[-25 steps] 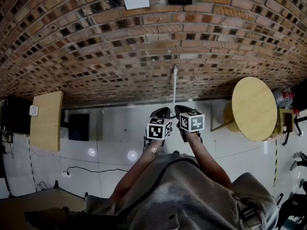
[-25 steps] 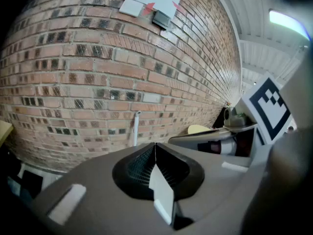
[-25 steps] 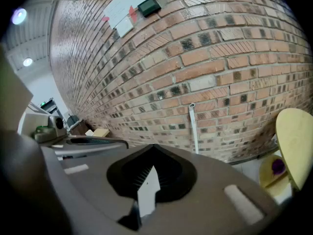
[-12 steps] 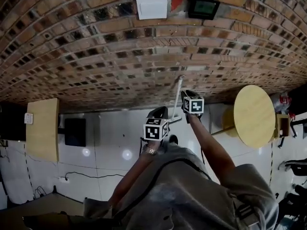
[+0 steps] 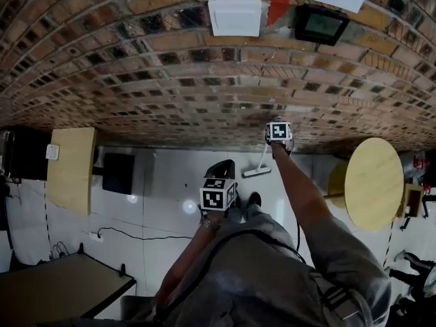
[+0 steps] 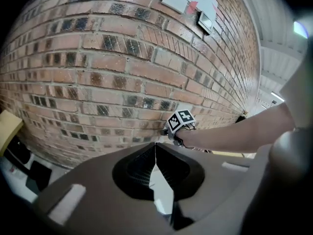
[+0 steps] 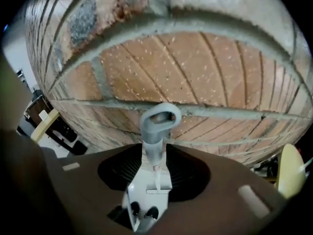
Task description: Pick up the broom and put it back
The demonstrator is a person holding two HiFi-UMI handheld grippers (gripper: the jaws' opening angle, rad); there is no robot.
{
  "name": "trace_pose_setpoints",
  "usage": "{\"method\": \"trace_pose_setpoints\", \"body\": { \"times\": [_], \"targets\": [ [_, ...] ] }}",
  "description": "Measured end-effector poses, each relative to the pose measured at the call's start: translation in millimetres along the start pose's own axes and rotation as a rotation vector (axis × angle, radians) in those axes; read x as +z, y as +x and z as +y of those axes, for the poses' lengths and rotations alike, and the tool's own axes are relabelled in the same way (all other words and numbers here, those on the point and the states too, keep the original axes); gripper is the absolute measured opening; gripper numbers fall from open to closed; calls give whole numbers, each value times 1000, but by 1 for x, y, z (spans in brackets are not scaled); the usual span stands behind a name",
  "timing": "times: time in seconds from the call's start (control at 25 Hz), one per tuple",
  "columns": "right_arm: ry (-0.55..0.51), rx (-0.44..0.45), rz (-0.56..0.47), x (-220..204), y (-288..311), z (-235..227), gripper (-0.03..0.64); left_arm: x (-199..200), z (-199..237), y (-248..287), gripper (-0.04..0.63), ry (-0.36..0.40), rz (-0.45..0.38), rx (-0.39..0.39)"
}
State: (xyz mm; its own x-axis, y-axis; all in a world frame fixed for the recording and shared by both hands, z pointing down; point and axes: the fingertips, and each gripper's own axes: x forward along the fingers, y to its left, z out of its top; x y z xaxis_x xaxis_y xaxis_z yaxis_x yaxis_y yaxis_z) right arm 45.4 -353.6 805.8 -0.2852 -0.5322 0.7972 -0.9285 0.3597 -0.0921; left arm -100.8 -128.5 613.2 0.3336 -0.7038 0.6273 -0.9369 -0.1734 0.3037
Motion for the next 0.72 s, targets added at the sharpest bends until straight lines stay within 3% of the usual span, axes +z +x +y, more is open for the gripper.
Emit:
{"method": "trace_pose_setpoints", "body": {
  "times": [0.16, 0.28, 0.36, 0.56, 0.72],
  "targets": [
    [26, -17, 86, -13, 5, -6, 100, -2, 8, 4, -34, -13, 11, 28],
    [-11, 21, 29, -7, 2, -3, 98, -1, 7, 10, -34, -16, 12, 27],
    [-19, 41, 47, -22, -7, -1, 98, 4, 2, 16, -34, -9, 7, 20],
    [6, 50, 36, -64, -76, 7, 98, 22, -12, 33, -32, 35, -13, 1],
    [-12, 62, -22, -61, -144, 22, 98, 40, -28, 48, -32, 66, -37, -28]
  ]
}}
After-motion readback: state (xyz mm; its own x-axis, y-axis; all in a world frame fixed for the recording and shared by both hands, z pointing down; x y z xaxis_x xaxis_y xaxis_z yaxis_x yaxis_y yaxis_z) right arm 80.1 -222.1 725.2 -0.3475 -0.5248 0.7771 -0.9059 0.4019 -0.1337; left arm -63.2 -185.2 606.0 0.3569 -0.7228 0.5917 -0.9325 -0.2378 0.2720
